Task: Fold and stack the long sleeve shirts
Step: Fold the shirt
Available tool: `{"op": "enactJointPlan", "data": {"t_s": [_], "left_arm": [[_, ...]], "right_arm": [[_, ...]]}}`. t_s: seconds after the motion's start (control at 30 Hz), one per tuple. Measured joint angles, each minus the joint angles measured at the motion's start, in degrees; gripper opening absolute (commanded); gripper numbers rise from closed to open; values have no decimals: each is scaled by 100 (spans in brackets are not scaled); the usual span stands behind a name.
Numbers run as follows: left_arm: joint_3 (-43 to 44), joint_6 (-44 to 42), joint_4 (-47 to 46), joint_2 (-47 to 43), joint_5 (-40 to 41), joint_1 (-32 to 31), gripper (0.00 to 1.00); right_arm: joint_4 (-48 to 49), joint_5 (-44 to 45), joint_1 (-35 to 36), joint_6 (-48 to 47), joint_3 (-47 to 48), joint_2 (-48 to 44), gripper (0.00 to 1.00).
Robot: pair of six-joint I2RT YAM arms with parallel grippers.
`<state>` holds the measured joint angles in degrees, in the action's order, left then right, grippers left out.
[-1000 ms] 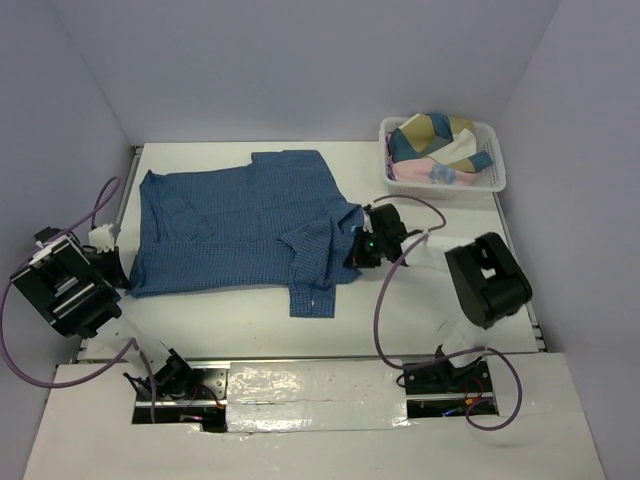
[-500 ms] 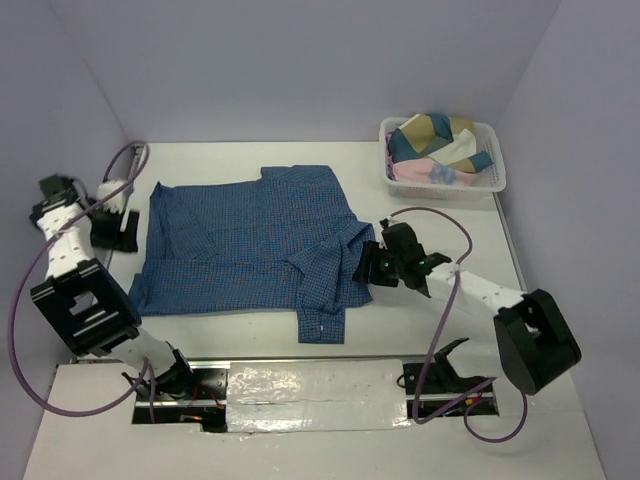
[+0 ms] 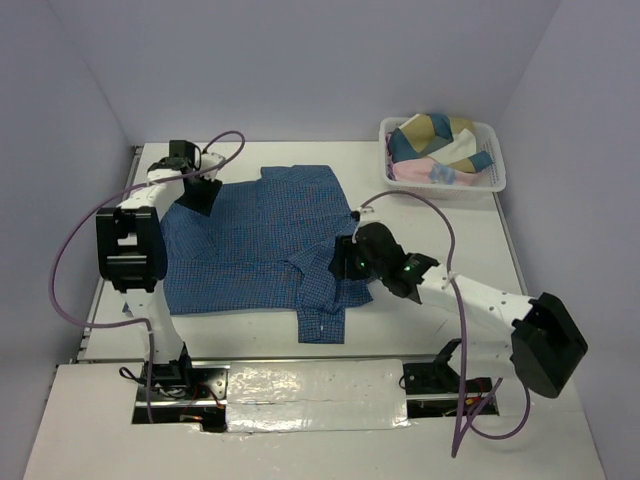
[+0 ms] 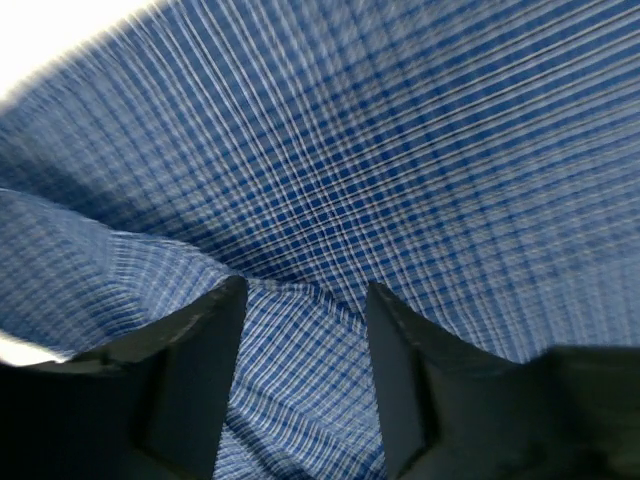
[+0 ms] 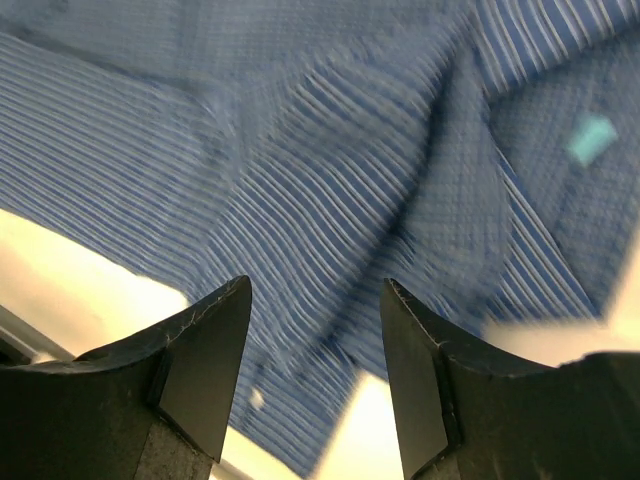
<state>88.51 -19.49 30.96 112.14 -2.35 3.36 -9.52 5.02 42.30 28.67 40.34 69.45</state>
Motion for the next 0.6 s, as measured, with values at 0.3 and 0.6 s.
{"op": "enactJointPlan", "data": {"t_s": [0.3,0.6], "left_arm": [[-433,181,-323,282,562,-2,57],[-1058,17,-1040,122,1292,-13,57]], "right_arm": [[737,-264,-15,-96,1316,1875,54],[1029,-590,-870,789,2435,4076,55]]}}
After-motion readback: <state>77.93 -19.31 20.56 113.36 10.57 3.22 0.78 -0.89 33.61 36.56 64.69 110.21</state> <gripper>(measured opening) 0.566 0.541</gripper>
